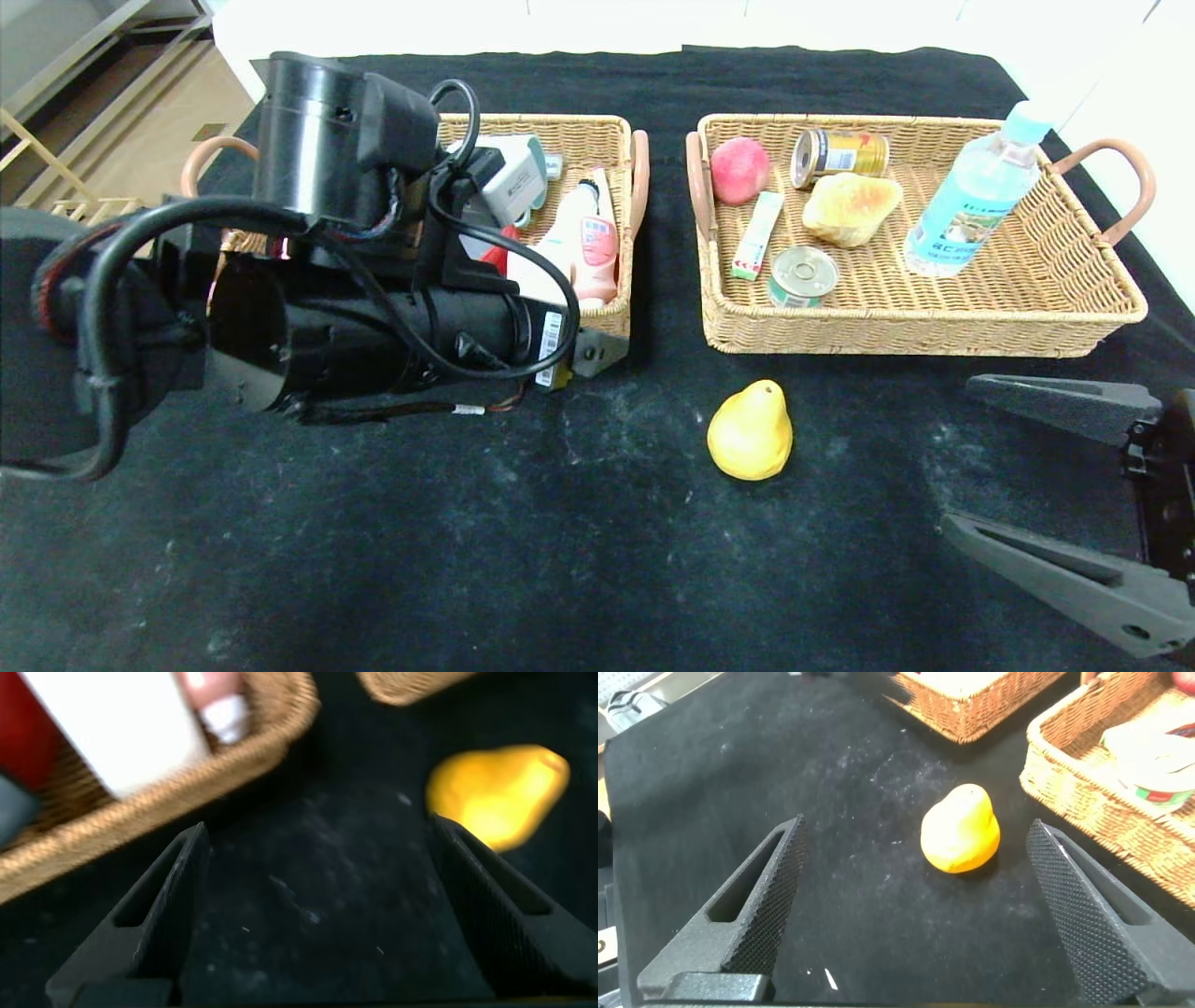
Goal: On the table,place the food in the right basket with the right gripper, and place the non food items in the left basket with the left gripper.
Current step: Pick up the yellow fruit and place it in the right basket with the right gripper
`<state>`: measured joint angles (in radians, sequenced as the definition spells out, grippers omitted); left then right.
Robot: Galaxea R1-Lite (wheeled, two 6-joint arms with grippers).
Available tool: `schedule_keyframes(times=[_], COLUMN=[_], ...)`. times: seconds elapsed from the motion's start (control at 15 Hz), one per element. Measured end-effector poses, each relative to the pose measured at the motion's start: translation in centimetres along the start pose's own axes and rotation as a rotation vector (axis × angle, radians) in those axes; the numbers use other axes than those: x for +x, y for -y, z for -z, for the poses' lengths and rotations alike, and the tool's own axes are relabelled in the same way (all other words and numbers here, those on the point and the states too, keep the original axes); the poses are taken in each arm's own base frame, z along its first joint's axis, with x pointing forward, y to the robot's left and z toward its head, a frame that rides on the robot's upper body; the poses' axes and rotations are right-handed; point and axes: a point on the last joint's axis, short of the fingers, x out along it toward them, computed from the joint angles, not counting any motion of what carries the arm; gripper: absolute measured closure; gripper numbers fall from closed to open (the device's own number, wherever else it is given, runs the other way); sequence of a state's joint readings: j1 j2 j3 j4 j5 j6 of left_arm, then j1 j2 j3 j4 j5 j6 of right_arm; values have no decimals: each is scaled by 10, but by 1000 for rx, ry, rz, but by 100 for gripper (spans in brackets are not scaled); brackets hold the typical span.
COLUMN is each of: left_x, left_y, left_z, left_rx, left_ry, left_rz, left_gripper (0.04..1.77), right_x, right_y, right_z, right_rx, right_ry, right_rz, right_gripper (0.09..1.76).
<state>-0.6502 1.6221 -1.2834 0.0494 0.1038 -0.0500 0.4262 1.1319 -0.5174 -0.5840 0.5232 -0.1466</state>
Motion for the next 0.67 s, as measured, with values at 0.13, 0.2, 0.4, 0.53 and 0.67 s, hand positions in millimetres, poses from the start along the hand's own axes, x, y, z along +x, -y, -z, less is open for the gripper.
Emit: schedule_keyframes(times=[0.13, 0.2, 0.4, 0.53, 0.67], left_x=[-17, -27, -52, -65, -73], left_y=[0, 0, -2, -5, -6], left_z=[15, 22, 47, 65, 81], left_rx=[30, 45, 90, 110, 130], left_ry=[12, 18, 32, 65, 109], left_rz=[105, 143, 219, 248, 261], left_gripper=[13, 13, 12, 11, 11], right_x=[3, 5, 9, 9, 10], right_y=[1, 2, 5, 5, 5], right_z=[3, 4, 8, 8, 9], right_rx=[7, 8, 7, 9, 8], right_ry=[-15, -23, -42, -45, -48], right_rz=[3, 16, 40, 37, 37], right_gripper=[14, 14, 14, 14, 14])
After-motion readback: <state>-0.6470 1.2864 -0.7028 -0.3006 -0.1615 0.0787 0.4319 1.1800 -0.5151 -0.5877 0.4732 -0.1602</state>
